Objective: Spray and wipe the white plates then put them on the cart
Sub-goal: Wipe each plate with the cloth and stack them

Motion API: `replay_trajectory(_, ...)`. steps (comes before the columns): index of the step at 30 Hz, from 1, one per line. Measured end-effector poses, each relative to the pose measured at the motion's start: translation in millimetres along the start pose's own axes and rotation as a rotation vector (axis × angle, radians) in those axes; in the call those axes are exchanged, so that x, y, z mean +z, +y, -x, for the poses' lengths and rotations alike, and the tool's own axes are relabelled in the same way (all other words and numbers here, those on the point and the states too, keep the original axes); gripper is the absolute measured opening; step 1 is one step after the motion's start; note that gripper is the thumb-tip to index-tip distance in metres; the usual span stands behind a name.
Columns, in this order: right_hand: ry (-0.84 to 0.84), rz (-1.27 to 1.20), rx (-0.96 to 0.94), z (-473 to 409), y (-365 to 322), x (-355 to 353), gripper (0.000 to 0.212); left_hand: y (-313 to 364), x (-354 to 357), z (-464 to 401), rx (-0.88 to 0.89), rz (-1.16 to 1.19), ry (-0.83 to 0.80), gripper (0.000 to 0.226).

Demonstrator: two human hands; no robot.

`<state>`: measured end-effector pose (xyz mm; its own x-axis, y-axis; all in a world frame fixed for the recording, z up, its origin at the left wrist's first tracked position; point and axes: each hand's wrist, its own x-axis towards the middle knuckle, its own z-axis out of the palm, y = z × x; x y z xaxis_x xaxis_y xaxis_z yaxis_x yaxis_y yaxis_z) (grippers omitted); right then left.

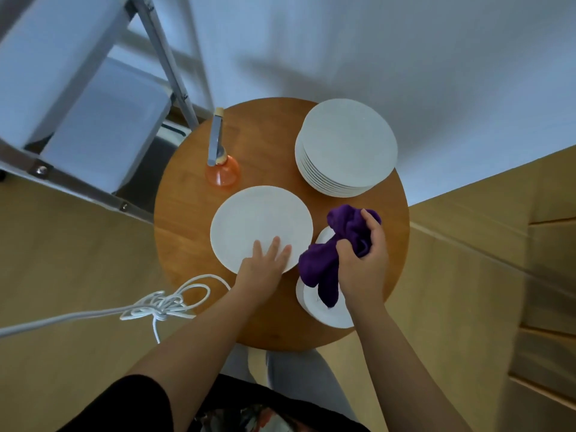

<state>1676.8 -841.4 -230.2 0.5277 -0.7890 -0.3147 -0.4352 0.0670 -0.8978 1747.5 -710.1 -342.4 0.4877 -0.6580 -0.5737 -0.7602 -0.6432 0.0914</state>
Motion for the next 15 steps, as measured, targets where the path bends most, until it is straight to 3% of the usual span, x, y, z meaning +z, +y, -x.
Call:
replay_trajectory(9,-0.118,-0.027,-0.012,-36.6,4.0,-21.6,0.058,24.3,20.5,-10.5,-0.157,0.030,-0.185,0.069)
replay_trajectory(13,-0.140,-0.014,-0.008,-55.5,6.5,-32.8,0.057,33.0,-32.4,-31.1,-0.310,0.288,-0.363,0.073)
replay_trajectory(15,-0.134,-0.054,-0.006,-65.5,5.3,-37.5,0.057,30.8,-77.4,-56.5,-0.399,0.557,-0.194,0.049)
